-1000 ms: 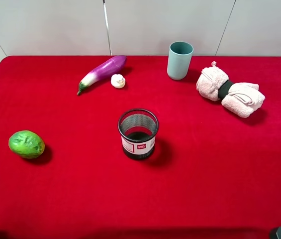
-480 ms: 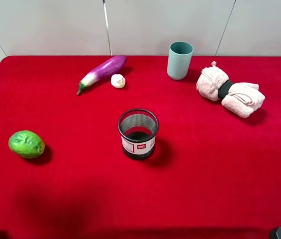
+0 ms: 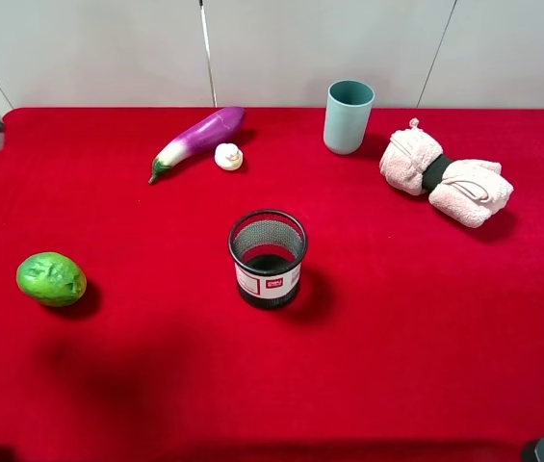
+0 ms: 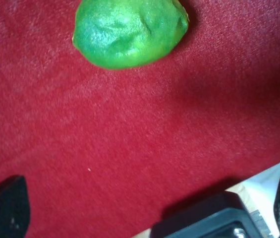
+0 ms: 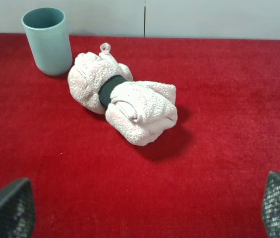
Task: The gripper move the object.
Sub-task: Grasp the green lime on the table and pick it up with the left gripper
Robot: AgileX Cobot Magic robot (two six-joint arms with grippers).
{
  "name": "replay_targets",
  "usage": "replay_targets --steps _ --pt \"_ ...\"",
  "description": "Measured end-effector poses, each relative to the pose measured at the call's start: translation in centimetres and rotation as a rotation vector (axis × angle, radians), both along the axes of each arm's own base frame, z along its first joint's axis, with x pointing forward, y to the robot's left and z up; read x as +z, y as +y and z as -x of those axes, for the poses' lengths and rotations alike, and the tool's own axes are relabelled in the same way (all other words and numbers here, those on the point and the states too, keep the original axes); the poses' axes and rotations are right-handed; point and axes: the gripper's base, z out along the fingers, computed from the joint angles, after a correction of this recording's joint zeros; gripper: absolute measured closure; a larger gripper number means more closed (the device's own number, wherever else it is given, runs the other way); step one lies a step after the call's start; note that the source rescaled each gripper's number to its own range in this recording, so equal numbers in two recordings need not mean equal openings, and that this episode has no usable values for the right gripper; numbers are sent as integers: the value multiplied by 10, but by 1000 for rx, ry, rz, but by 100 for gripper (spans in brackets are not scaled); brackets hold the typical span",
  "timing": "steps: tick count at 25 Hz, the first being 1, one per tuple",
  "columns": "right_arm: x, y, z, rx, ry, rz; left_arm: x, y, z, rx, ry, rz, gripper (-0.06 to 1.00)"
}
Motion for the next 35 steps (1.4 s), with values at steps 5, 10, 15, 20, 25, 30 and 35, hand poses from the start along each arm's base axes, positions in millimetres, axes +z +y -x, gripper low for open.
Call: replay_targets --steps 5,10,15,20,25,30,35 --pt "0 0 0 0 0 0 -14 -3 -15 -98 31 -10 -1" --pt "0 0 0 0 0 0 -29 -6 -28 -192 52 -18 -1" --pt "0 0 0 0 0 0 -46 -16 -41 -299 62 -60 -1" --pt "0 0 0 0 0 0 -66 -24 -50 -356 106 -77 -1" --pt "0 0 0 0 0 0 -83 -29 -56 -426 146 -83 -1" --pt "0 0 0 0 0 0 -98 -31 -63 -490 159 -80 -1" --pt "0 0 0 0 0 0 -111 -33 -68 -550 172 -76 -4"
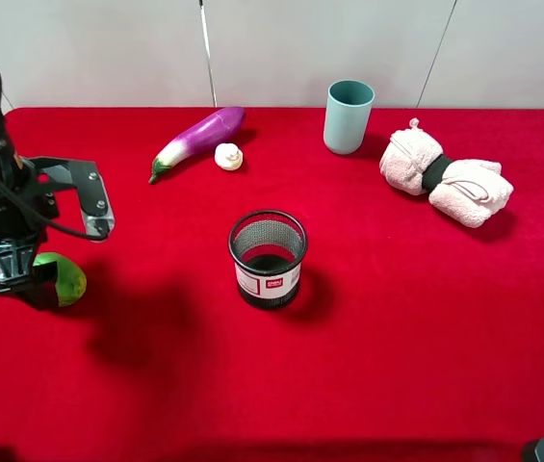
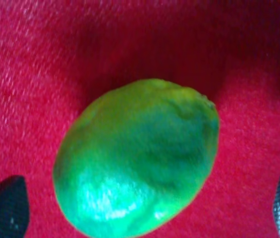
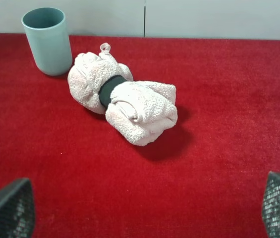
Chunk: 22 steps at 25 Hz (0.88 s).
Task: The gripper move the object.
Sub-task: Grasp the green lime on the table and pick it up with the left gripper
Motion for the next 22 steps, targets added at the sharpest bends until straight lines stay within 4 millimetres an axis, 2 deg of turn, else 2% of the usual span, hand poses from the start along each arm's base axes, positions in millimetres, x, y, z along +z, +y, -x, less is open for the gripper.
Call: replay_targets --steps 13,17,19,20,22 --pt "0 0 0 0 0 0 -40 -2 -8 -114 75 -13 -6" --pt "0 0 0 0 0 0 -46 -2 -8 -122 93 -18 -6" --pt "0 0 0 0 0 0 -47 -2 -8 -123 93 -17 1" --pt "0 0 0 0 0 0 -47 -2 -9 -123 91 -17 10" --pt "0 0 0 0 0 0 -47 -2 -9 -123 90 -16 38"
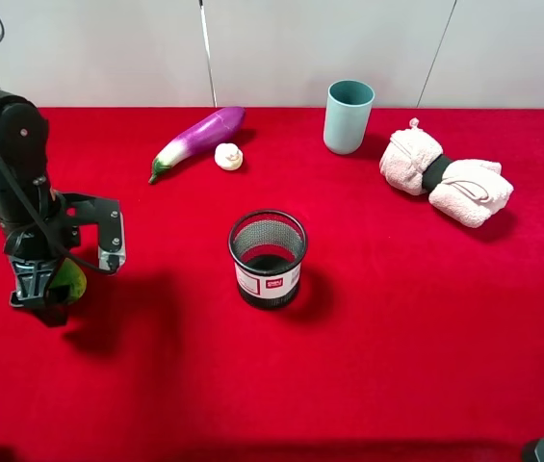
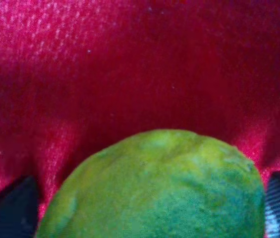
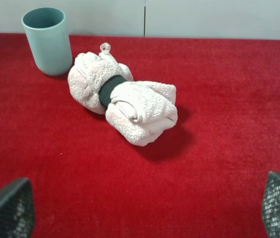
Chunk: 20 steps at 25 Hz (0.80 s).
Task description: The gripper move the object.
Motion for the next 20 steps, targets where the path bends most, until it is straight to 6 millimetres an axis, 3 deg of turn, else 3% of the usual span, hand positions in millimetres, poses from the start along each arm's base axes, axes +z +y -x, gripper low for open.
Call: replay_targets --steps 2,3,20 --pt "0 0 0 0 0 0 0 0 0 -1 -1 0 80" --pt "0 0 0 0 0 0 0 0 0 -3 -1 -2 94" --pt "0 0 0 0 0 0 1 0 0 -4 -5 -1 94"
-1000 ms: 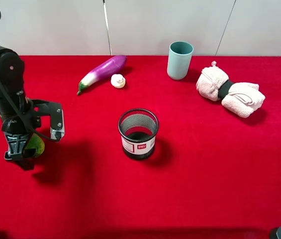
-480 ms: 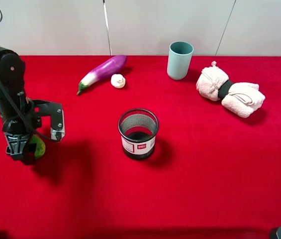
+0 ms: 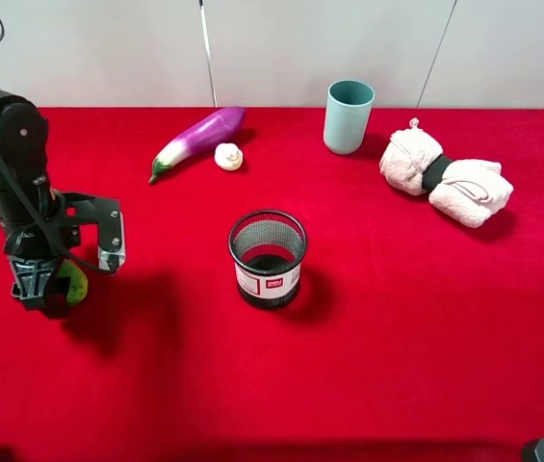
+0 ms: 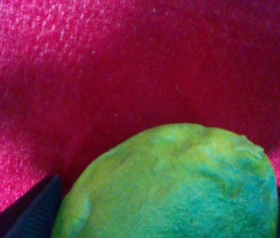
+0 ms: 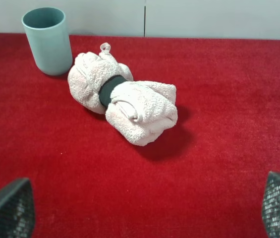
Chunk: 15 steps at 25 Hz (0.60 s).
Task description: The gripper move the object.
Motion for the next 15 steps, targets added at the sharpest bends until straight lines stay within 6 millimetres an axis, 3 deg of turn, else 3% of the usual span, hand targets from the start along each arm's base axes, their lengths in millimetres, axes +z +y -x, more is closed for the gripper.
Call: replay_targets --steps 15 --pt "0 0 0 0 0 0 59 3 8 87 -156 29 94"
